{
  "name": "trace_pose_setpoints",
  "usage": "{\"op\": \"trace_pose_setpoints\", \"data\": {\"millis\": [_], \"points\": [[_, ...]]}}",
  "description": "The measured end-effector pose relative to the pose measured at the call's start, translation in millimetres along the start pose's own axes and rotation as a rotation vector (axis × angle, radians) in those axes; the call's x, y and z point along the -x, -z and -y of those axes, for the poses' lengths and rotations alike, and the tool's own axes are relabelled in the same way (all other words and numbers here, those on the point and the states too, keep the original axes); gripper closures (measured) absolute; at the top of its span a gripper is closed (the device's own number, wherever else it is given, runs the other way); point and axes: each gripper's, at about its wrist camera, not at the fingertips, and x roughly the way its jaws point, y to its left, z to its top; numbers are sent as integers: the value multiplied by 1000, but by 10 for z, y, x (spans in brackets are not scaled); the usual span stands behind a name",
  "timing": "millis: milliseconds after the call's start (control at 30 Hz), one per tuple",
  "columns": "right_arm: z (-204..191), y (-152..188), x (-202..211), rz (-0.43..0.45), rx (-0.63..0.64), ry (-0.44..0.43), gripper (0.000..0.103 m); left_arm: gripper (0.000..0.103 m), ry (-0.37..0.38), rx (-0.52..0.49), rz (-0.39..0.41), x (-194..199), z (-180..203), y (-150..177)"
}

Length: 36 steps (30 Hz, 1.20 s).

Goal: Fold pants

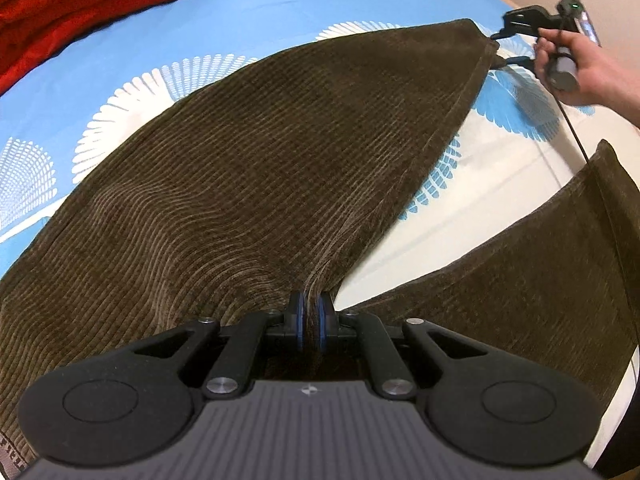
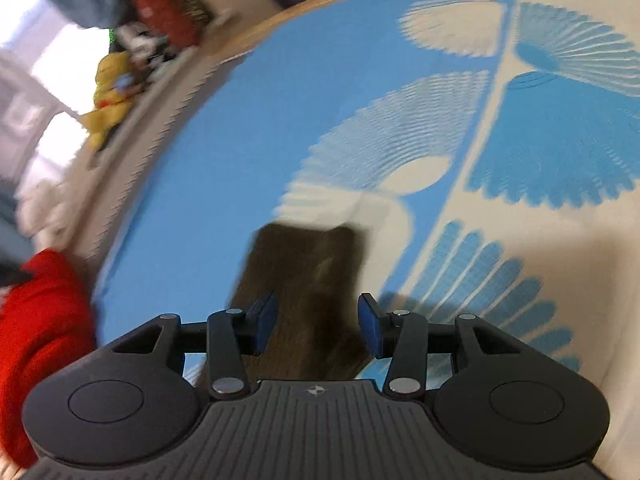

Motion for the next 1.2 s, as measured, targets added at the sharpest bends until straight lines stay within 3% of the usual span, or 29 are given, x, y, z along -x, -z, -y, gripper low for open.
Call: {"op": "trace_pose_setpoints", "data": {"millis": [100,133,167,267,333,433,500,633,733,867,933,1000,1067,1133,1200], "points": [[-42,-16,-188,-16,23,-11,58,96,6,-13,13,8,-4,28],[-100,-13,-201,-3,59,-9,81,96,7,-10,16,4,-13,35],[-162,-18,-211,7,95,-4,95,96,9,-6,18,4,-22,34],[-398,-91,-158,38,167,-24,97,96,7,0,34,14,-28,38],[-669,-206,29,72,187,-100,97,96,2,1,54,55,-21,36],[-1027,-394,662,166,195,-264,98,96,23,11,86,138,-35,45],[-977,-418,1109,252,188,-299,98,96,22,4,93,179,-42,57],[-219,-303,1476,278,58,-120,98,96,26,-4,77,162,-51,111],[507,-92,1460,276,82,55,98,96,56,-67,39,83,40,180],[1344,-29,1287,160,-51,246,98,91,88,-132,23,65,140,223],[1348,-43,1336,188,26,264,98,89,108,-126,24,99,146,214],[1331,-35,1365,197,65,257,98,70,127,-112,14,175,94,210],[1340,-52,1299,120,70,261,96,56,191,-82,39,339,-51,230],[1272,-31,1352,108,100,362,85,52,208,-33,103,569,-263,264],[1120,30,1532,169,104,470,84,50,171,72,157,753,-666,316]]}}
